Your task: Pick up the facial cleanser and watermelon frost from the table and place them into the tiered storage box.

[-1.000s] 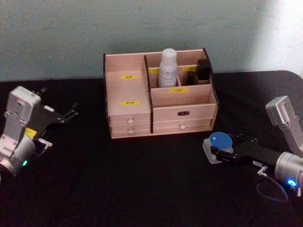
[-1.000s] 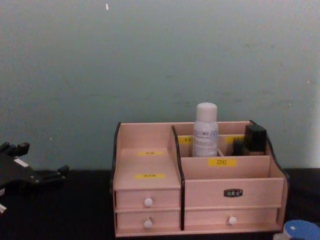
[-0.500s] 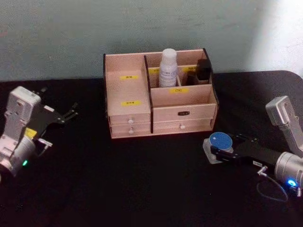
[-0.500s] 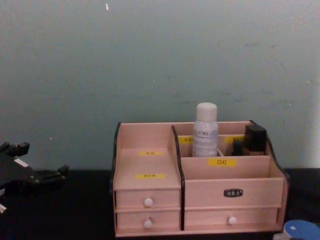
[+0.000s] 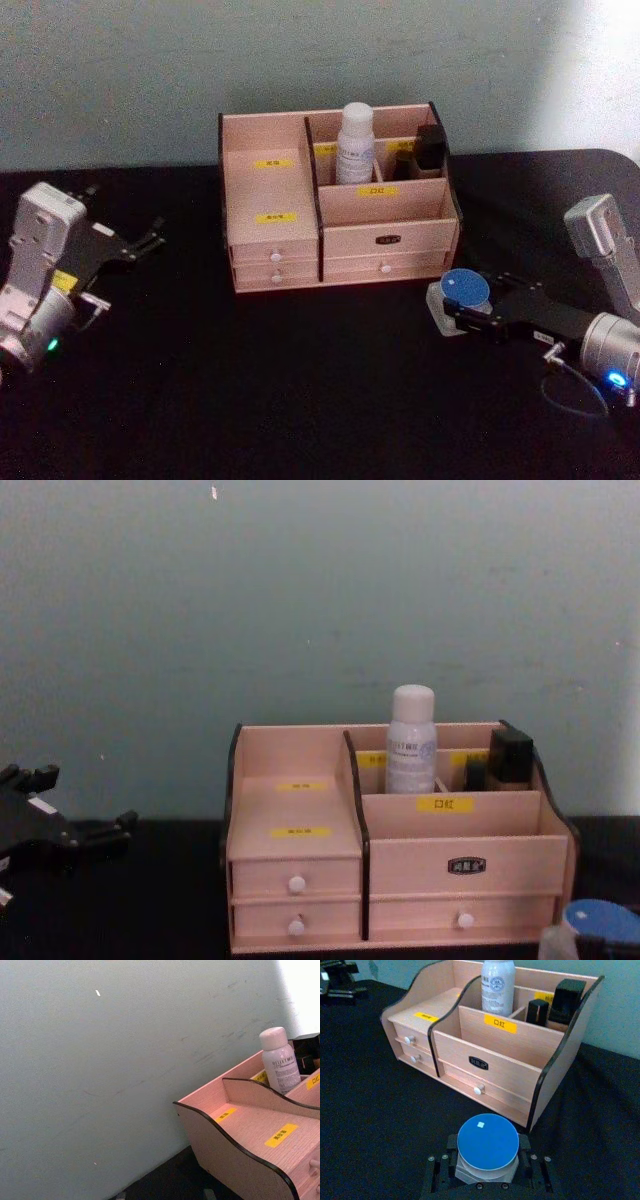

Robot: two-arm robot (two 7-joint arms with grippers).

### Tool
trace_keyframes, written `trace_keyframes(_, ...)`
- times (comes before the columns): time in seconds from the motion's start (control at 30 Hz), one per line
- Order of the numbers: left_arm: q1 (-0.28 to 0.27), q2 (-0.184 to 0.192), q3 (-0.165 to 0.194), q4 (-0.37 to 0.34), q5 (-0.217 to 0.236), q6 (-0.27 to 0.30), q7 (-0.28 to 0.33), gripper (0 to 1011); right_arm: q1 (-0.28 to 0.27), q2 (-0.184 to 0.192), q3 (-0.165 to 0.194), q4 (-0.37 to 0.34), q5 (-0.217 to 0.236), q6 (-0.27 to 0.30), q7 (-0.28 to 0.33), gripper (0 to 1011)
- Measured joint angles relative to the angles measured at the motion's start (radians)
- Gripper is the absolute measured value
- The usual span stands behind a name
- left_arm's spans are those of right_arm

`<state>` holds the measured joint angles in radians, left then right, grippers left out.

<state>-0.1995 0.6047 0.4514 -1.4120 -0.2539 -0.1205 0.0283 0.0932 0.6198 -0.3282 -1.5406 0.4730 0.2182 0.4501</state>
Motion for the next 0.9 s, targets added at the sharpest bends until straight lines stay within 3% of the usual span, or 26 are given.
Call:
trace_keyframes(0.37,0.0,0.0,0.0,0.0,0.0,0.0,0.0,1001,0.02,0.012,-0.008,-0.022,0.023,0.001,0.035,723)
trace_keyframes(0.7,0.0,0.0,0.0,0.0,0.0,0.0,0.0,1001,0.079,0.008,-0.052,-0.034,0.036,0.018,0.067,723)
trace_keyframes(0.9,0.0,0.0,0.0,0.0,0.0,0.0,0.0,1001,0.145,-0.008,-0.093,-0.025,0.041,0.026,0.093,723)
